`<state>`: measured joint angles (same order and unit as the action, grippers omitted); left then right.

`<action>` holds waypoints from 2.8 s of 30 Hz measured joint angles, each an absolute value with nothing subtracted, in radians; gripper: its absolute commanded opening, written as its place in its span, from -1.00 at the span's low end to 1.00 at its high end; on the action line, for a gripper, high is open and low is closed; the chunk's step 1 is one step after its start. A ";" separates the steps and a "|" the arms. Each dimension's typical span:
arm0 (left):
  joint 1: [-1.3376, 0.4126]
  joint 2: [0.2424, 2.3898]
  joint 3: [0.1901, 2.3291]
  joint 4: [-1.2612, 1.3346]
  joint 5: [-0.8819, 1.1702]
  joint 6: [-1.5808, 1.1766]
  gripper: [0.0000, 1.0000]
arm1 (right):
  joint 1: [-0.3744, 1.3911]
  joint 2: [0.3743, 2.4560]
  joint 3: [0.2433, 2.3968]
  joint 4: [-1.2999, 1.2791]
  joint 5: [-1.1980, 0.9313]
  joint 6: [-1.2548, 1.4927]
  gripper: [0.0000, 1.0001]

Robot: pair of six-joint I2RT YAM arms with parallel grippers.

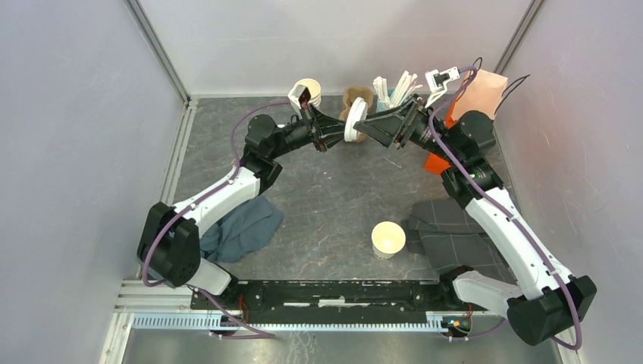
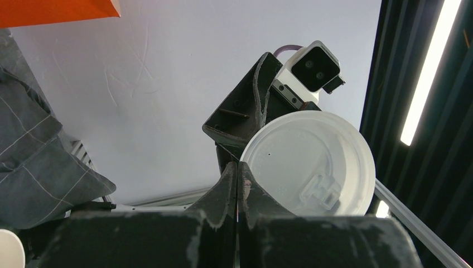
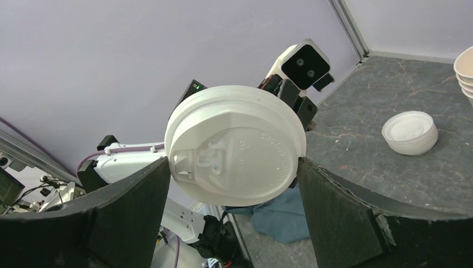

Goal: Pack the takeout coffee
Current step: Close the cup lid on the coffee cup.

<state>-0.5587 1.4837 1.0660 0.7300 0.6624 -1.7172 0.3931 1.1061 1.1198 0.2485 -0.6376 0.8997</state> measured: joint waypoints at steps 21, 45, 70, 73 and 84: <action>-0.559 1.465 1.066 0.669 0.655 -1.682 -0.73 | 0.400 1.106 1.120 0.215 -0.622 0.881 0.59; -0.522 1.272 1.067 -0.215 0.472 -1.167 0.45 | 0.404 0.861 1.151 -0.809 -0.282 0.236 0.51; -0.619 1.277 0.997 -0.307 0.438 -1.102 0.47 | 0.887 1.146 1.126 -1.150 0.018 0.203 0.50; -0.619 1.277 0.997 -0.310 0.435 -1.097 0.47 | 0.912 1.171 1.113 -1.149 0.054 0.218 0.52; -0.619 1.278 0.997 -0.327 0.424 -1.074 0.47 | 0.915 1.192 1.082 -1.140 0.110 0.231 0.54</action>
